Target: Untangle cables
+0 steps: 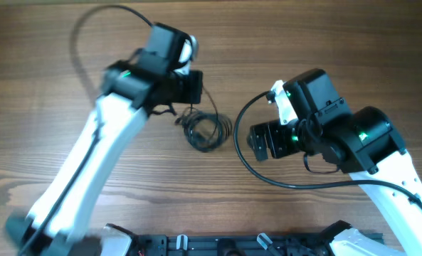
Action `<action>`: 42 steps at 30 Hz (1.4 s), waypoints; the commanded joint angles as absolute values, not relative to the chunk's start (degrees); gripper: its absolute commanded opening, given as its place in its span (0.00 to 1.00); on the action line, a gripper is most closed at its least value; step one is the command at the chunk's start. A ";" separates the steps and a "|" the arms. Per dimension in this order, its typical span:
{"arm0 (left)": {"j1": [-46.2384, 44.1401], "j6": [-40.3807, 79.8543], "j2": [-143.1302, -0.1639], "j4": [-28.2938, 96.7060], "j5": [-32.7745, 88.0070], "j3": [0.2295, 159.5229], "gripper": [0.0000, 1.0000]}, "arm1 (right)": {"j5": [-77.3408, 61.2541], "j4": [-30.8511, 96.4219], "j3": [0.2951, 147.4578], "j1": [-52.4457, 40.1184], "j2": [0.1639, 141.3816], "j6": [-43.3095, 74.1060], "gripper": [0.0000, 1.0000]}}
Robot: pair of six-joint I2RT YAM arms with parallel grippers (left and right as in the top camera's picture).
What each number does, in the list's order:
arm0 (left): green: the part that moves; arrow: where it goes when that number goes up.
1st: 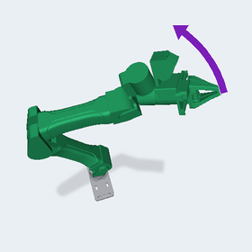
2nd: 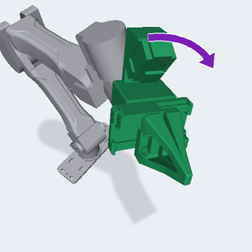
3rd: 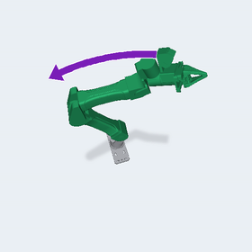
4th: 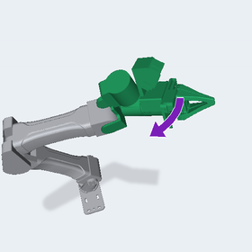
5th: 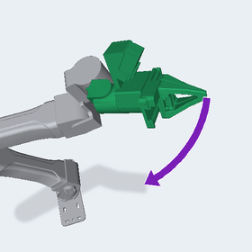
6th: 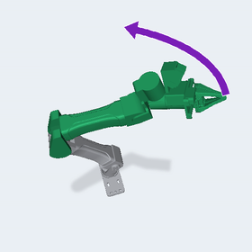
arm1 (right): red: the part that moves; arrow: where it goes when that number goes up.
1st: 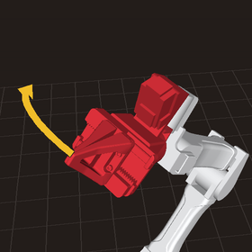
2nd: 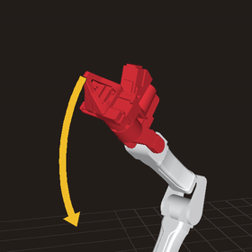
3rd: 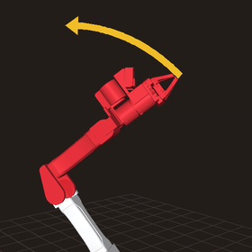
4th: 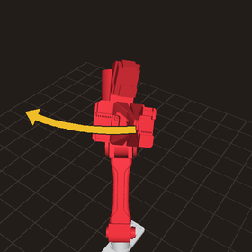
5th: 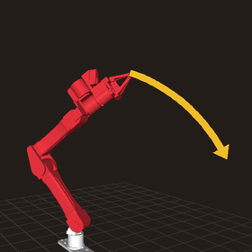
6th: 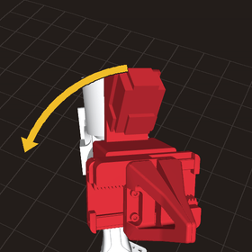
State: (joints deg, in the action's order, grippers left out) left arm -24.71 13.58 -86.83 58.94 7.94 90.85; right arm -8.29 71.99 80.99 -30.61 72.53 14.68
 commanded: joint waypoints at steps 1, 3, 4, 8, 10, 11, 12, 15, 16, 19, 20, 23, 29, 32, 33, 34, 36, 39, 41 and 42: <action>-24.86 12.23 -79.61 57.84 9.08 92.31 0.04 | -7.14 68.49 80.68 -30.92 73.87 12.32 0.96; -24.86 12.23 -77.49 57.45 10.31 92.31 0.05 | -7.70 65.78 79.94 -30.92 74.22 10.39 0.96; -24.86 12.21 -76.49 57.30 10.74 92.31 0.05 | -7.70 64.58 79.48 -30.92 74.54 10.00 0.96; -24.86 12.23 -73.80 57.28 10.87 92.31 0.05 | -8.14 61.12 76.86 -30.92 76.47 8.67 0.96; -24.86 12.23 -73.49 57.28 10.13 92.31 0.07 | -9.10 59.27 74.63 -30.92 77.56 7.35 0.96; -24.86 12.23 -73.49 57.32 9.26 92.31 0.11 | -10.24 57.82 73.12 -30.92 78.35 6.87 0.96; -24.86 12.25 -73.58 57.58 7.81 92.29 0.25 | -11.40 56.42 71.77 -30.92 78.81 6.39 0.98; -24.86 12.36 -73.93 58.72 2.24 92.27 0.52 | -13.91 51.90 68.36 -30.98 80.47 5.98 1.00; -24.86 12.64 -73.95 59.27 -0.58 92.27 0.57 | -14.68 49.80 67.22 -31.20 81.01 5.91 1.00; -24.86 14.70 -73.97 61.21 -8.75 92.27 0.66 | -16.01 43.88 65.19 -32.32 82.24 4.58 1.00; -24.86 15.97 -73.91 62.43 -11.62 92.27 0.67 | -16.19 40.58 64.58 -33.15 82.85 4.34 1.00; -24.86 16.25 -73.87 64.45 -12.71 92.27 0.68 | -16.16 34.35 63.77 -34.52 84.31 4.25 1.00; -24.86 18.55 -73.82 68.12 -13.69 92.27 0.64 | -16.16 21.91 63.24 -36.86 93.76 4.75 0.99; -24.86 20.67 -73.82 70.65 -17.04 92.27 0.53 | -16.12 17.85 63.26 -36.84 97.93 7.29 0.99; -24.86 21.63 -73.82 71.61 -17.93 92.27 0.50 | -16.01 16.43 63.24 -36.77 98.98 8.40 0.99; -24.86 22.00 -73.82 72.66 -18.00 92.27 0.49 | -15.92 14.44 63.26 -36.77 100.16 10.13 0.99; -24.86 23.31 -73.82 74.19 -17.67 92.27 0.50 | -15.97 10.66 63.26 -36.80 102.21 12.78 0.98; -24.86 23.66 -73.82 75.81 -16.27 92.27 0.51 | -15.88 6.63 63.26 -36.80 104.60 15.81 0.93; -24.86 23.64 -73.82 76.47 -14.61 92.27 0.52 | -13.63 5.63 63.26 -36.80 105.89 18.41 0.91; -24.88 23.66 -73.82 76.93 -13.47 92.27 0.51 | -10.63 5.65 63.26 -36.80 106.69 21.15 0.90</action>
State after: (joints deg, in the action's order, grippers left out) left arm -24.71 22.09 -74.30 76.12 -15.55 92.05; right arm -15.22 6.33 63.44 -36.71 103.09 13.41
